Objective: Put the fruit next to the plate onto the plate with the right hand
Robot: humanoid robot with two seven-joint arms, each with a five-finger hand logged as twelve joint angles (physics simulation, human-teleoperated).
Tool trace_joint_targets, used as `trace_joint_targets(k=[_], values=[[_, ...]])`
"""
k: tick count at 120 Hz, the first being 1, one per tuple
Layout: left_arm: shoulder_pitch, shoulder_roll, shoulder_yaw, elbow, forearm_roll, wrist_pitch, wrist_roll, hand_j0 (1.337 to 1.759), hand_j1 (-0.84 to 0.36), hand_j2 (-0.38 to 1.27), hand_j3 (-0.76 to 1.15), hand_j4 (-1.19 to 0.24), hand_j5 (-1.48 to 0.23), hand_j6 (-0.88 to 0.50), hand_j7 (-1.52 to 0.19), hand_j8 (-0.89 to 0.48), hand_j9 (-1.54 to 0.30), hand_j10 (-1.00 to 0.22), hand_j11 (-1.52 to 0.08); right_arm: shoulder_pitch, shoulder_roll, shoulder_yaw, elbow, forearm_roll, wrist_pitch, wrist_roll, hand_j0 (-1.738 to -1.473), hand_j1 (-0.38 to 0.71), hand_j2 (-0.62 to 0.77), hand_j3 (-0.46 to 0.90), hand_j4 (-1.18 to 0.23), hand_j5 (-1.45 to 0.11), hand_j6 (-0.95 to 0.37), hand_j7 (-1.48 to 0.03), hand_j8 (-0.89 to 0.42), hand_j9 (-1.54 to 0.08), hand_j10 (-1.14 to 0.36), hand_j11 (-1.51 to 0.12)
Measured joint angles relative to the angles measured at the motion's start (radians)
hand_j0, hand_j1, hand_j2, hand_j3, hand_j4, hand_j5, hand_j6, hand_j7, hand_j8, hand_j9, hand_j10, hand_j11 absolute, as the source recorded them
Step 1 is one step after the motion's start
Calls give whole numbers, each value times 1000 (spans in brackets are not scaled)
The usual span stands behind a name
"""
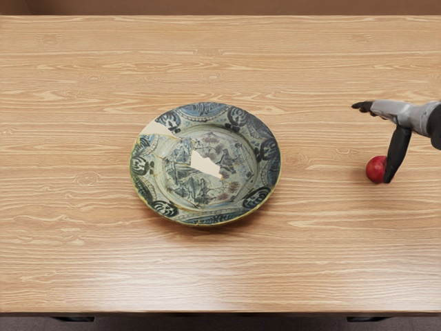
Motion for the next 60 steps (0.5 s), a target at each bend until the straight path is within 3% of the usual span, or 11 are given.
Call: trace_joint_targets(k=[29,60], values=[[0,0,0,0,0,0,0,1658,349,0,0,0,0,0,0,0,0,0,0,-130,-25,-1,39,-161,-139,0,-1658,-305,-5,0,-47,-52,-50,-50,-48,-51,-45,-51],[0,0,0,0,0,0,0,1658,349,0,0,0,0,0,0,0,0,0,0,-198,-13,1,26,-282,-263,0,-1658,-198,-22,0,-138,-169,-142,-168,-139,-169,-137,-168]])
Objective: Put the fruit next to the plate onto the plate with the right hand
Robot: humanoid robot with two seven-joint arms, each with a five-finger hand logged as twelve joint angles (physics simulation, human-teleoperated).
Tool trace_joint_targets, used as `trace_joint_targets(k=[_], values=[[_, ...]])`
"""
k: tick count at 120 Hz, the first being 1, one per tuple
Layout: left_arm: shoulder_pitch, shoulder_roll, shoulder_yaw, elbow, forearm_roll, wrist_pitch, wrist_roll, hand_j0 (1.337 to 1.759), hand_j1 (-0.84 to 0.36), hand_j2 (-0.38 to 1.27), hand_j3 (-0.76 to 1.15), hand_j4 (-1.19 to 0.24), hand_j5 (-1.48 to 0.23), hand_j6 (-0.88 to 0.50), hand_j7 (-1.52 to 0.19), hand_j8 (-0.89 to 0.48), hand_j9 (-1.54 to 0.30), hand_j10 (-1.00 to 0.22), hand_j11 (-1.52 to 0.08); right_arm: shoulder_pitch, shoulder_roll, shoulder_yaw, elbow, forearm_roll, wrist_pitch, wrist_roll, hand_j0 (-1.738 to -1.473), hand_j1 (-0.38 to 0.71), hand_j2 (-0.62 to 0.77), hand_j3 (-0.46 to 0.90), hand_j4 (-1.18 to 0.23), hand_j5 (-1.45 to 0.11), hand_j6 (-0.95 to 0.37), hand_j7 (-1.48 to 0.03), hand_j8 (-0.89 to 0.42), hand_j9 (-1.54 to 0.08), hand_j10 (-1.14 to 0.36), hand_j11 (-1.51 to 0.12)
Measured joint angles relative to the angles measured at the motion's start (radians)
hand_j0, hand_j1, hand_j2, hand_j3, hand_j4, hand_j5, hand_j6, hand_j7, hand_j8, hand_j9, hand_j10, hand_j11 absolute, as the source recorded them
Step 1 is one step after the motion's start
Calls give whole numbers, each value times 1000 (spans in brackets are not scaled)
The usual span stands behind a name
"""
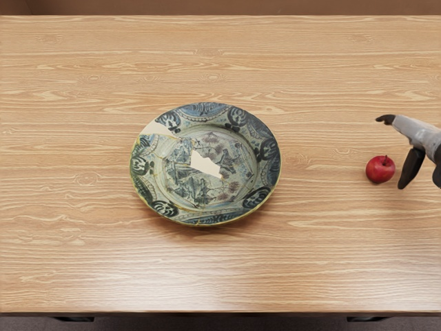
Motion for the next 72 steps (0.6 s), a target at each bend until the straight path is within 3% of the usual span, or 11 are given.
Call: trace_joint_targets(k=[72], values=[[-1,0,2,0,0,0,0,1658,349,0,0,0,0,0,0,0,0,0,0,-93,55,-2,-50,-93,-72,0,-1658,-95,-37,0,-224,-281,-228,-280,-225,-281,-223,-280]])
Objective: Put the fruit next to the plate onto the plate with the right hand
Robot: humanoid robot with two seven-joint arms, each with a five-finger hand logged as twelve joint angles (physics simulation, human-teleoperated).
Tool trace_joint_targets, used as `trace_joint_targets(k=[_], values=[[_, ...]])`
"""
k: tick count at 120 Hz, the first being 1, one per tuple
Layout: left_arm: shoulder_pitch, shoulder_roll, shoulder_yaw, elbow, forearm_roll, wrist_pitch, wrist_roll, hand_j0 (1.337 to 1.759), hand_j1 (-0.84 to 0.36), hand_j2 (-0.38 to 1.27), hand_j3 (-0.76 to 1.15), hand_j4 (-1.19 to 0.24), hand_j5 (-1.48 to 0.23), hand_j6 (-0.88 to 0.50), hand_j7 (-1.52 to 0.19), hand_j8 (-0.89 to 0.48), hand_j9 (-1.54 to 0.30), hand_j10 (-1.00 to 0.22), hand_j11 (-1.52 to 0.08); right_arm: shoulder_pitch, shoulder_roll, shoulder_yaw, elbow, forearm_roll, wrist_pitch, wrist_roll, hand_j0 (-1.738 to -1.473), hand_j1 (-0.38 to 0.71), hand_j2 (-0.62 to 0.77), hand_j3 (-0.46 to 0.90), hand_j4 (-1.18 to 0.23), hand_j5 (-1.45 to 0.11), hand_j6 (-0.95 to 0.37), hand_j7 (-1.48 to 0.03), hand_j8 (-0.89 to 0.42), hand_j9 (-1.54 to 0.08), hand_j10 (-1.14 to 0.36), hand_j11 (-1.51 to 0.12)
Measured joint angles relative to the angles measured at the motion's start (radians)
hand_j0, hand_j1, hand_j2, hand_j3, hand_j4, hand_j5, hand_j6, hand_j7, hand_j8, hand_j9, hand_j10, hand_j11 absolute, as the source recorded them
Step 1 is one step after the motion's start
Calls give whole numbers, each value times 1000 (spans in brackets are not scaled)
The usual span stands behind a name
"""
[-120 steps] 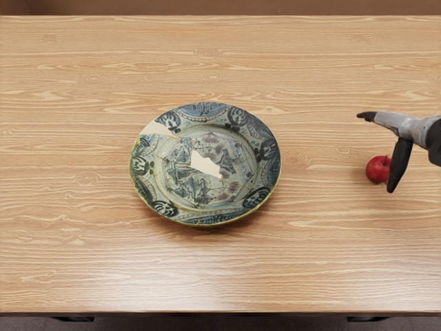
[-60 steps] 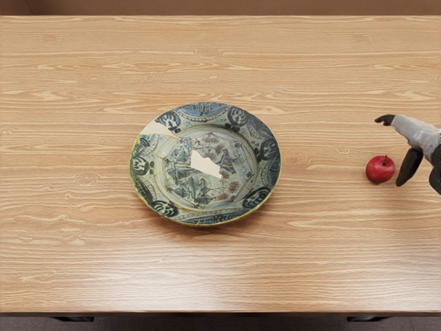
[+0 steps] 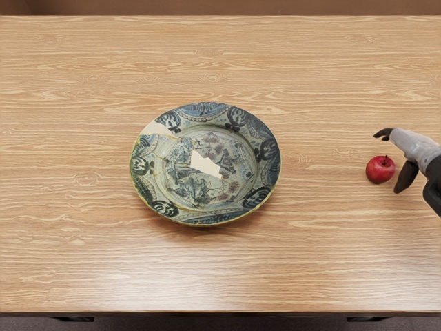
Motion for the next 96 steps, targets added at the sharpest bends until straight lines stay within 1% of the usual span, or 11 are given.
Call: trace_joint_targets(k=[21,52,69,96], values=[[0,0,1,0,0,0,0,1658,349,0,0,0,0,0,0,0,0,0,0,-4,19,3,-26,-4,-2,0,-1658,-88,-38,0,-230,-289,-233,-287,-231,-288,-229,-288],[-2,0,1,0,0,0,0,1658,349,0,0,0,0,0,0,0,0,0,0,-5,54,3,-81,-9,-2,0,-1658,-18,-50,0,-287,-365,-291,-363,-288,-364,-286,-364],[-2,0,1,-1,0,0,0,1658,349,0,0,0,0,0,0,0,0,0,0,-5,59,2,-93,-12,-2,0,-1658,5,-54,0,-306,-389,-309,-388,-307,-389,-305,-388],[-1,0,-1,-4,0,0,0,1658,349,0,0,0,0,0,0,0,0,0,0,-5,105,-1,-117,-25,-5,0,-1658,17,-56,0,-315,-402,-318,-401,-316,-402,-314,-402]])
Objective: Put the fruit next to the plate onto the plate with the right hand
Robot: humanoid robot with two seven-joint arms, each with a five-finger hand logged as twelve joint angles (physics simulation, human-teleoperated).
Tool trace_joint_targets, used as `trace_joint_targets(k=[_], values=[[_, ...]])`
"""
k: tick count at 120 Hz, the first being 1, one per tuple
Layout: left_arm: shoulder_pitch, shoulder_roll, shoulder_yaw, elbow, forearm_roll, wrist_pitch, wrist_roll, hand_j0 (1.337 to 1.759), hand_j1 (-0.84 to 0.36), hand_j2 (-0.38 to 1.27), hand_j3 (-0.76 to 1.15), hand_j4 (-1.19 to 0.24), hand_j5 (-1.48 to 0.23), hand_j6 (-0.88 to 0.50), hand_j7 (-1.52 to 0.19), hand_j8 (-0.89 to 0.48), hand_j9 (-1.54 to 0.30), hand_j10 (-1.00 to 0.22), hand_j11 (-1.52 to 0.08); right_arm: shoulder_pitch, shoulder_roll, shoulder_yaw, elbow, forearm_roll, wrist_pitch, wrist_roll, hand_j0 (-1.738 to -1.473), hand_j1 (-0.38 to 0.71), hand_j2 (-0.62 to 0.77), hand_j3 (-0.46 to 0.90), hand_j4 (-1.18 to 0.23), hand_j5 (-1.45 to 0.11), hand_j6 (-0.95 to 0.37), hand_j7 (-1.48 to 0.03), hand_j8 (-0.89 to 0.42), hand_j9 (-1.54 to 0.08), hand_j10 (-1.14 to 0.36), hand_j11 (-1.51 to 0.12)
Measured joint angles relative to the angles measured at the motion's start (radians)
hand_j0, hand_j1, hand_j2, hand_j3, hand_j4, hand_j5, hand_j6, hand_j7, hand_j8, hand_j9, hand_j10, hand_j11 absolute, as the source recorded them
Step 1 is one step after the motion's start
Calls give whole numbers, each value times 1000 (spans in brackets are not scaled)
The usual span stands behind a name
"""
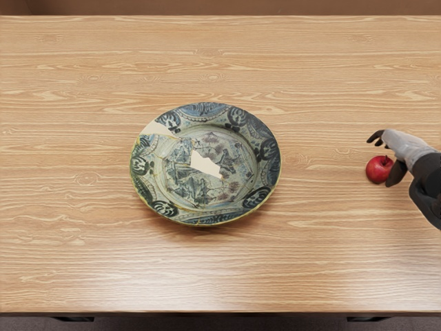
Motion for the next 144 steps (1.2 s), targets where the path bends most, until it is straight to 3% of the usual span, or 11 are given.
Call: trace_joint_targets(k=[98,144], values=[[-1,0,1,-2,0,0,0,1658,349,0,0,0,0,0,0,0,0,0,0,-5,38,-11,-60,-2,0,0,-1658,30,-58,0,-325,-416,-328,-415,-326,-416,-324,-416],[-3,0,1,-4,0,0,0,1658,349,0,0,0,0,0,0,0,0,0,0,-4,39,-15,-72,-1,1,0,-1658,85,-67,0,-371,-476,-373,-475,-371,-476,-370,-475]])
